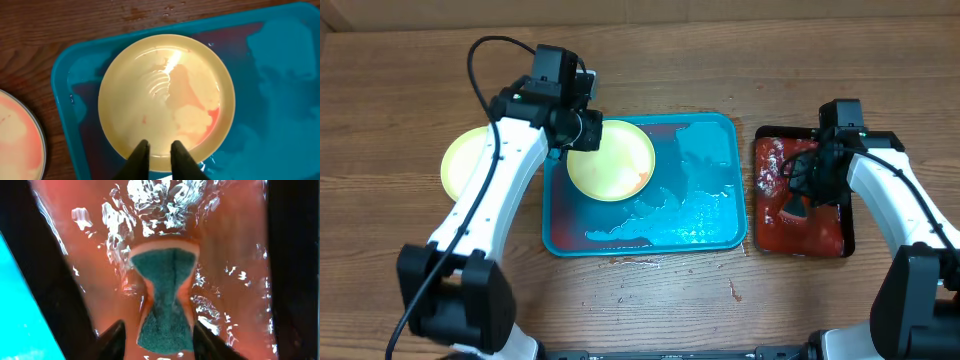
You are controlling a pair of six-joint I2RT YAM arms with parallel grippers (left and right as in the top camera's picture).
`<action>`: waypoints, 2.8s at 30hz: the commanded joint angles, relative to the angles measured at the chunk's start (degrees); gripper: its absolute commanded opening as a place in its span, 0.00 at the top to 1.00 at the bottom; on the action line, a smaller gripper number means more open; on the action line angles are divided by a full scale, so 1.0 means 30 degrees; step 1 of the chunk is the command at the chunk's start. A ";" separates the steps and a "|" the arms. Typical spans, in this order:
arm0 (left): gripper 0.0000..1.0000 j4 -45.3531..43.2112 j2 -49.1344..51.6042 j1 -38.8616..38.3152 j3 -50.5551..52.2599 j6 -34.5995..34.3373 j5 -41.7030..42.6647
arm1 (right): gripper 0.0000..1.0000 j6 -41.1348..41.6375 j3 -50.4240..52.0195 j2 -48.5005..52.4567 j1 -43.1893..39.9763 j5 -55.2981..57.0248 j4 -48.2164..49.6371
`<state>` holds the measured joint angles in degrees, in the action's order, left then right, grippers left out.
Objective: Clean dirty plates on tray and stack at the side
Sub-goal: 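Open the right gripper on the sponge, keep left gripper on plate rim, then lift the yellow plate with left gripper and carry it onto the stack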
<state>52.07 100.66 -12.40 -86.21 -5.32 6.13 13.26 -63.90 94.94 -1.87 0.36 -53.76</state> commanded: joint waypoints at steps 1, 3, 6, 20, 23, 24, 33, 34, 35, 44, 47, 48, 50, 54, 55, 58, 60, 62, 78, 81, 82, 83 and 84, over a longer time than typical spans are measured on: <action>0.75 -0.0612 0.1268 0.0459 -0.0386 0.0656 -0.0750 | 0.49 -0.0226 0.0066 0.0007 -0.0058 -0.0546 0.0204; 0.68 -0.0991 0.1763 0.0780 -0.0386 0.1304 -0.0670 | 0.43 -0.0226 0.0066 0.0007 -0.0058 -0.0823 0.0277; 0.59 -0.1749 0.2980 0.1399 -0.0386 0.3402 -0.0554 | 0.38 -0.0233 0.0066 0.0007 -0.0058 -0.1413 0.0415; 0.55 -0.3031 0.6033 0.1829 -0.0386 0.6149 -0.0692 | 0.34 -0.0233 0.0066 0.0007 -0.0044 -0.1523 0.0517; 0.55 -0.2907 0.6419 0.1843 -0.0386 0.6135 -0.0692 | 0.32 -0.0233 0.0066 0.0007 -0.0044 -0.1515 0.0525; 0.55 -0.2827 0.6623 0.1843 -0.0386 0.6135 -0.0692 | 0.32 -0.0233 0.0066 0.0007 -0.0044 -0.1523 0.0539; 0.96 -0.2426 0.7759 0.1843 -0.0393 0.5756 -0.0554 | 0.29 -0.0226 0.0058 0.0007 -0.0044 -0.1705 0.0488; 0.96 -0.2426 0.7737 0.1843 -0.0430 0.5603 -0.0546 | 0.29 -0.0233 0.0051 0.0007 -0.0044 -0.1821 0.0481; 0.96 -0.2404 0.7730 0.1851 -0.0495 0.5472 -0.0554 | 0.29 -0.0226 0.0044 0.0007 -0.0044 -0.1894 0.0474; 0.96 0.0605 0.7111 0.1894 -0.4692 0.4779 -0.0554 | 0.16 -0.0219 -0.1144 0.0000 -0.0044 -0.2812 -0.0627; 0.96 0.2047 0.6251 0.1894 -0.6535 0.4852 -0.0576 | 0.08 -0.0226 -0.2076 0.0000 -0.0044 -0.2812 -0.1370; 0.96 0.2412 0.5916 0.1894 -0.6965 0.4845 -0.0714 | 0.07 -0.0226 -0.2368 0.0000 -0.0044 -0.2812 -0.1588; 0.96 0.2958 0.5085 0.1807 -0.7490 0.4838 -0.1311 | 0.05 -0.0226 -0.2776 0.0000 -0.0044 -0.2805 -0.1829; 0.96 0.3759 0.3111 0.1523 -0.7570 0.4575 -0.4328 | 0.01 -0.0226 -0.3038 0.0000 -0.0044 -0.2812 -0.1894; 0.96 0.4014 0.2674 0.1421 -0.7570 0.4437 -0.5289 | 0.00 -0.0226 -0.3038 0.0000 -0.0044 -0.2805 -0.1909; 0.96 0.4809 0.1275 0.0889 -0.7562 0.3279 -0.9005 | 0.00 -0.0226 -0.3038 0.0000 -0.0044 -0.2805 -0.1909; 0.96 0.5136 0.0634 0.0321 -0.7562 0.2280 -1.0877 | 0.00 -0.0226 -0.3038 0.0000 -0.0044 -0.2805 -0.1916; 0.96 0.5384 0.0219 -0.0408 -0.7562 0.1384 -1.2437 | 0.00 -0.0226 -0.3038 0.0000 -0.0044 -0.2805 -0.1916; 0.96 0.5333 0.0087 -0.9005 -0.2266 -0.6543 -2.8130 | 0.00 -0.0226 -0.3038 0.0007 -0.0044 -0.2798 -0.1909; 0.96 0.4736 0.0087 -0.9857 -0.1333 -0.6535 -2.9150 | 0.00 -0.0226 -0.3038 0.0007 -0.0044 -0.2798 -0.1909; 0.96 0.4619 0.0095 -1.0025 -0.1180 -0.6528 -2.9259 | 0.00 -0.0226 -0.3038 0.0007 -0.0044 -0.2798 -0.1909; 0.96 0.4539 0.0095 -1.0171 -0.1056 -0.6535 -2.9266 | 0.00 -0.0233 -0.3038 0.0007 -0.0044 -0.2798 -0.1909; 0.96 0.4539 0.0095 -1.0287 -0.1027 -0.6535 -2.9259 | 0.00 -0.0226 -0.3038 0.0007 -0.0044 -0.2798 -0.1909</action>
<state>66.24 101.73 -42.33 -90.04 -22.39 -74.94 12.80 -71.68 95.00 -1.87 -7.66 -59.61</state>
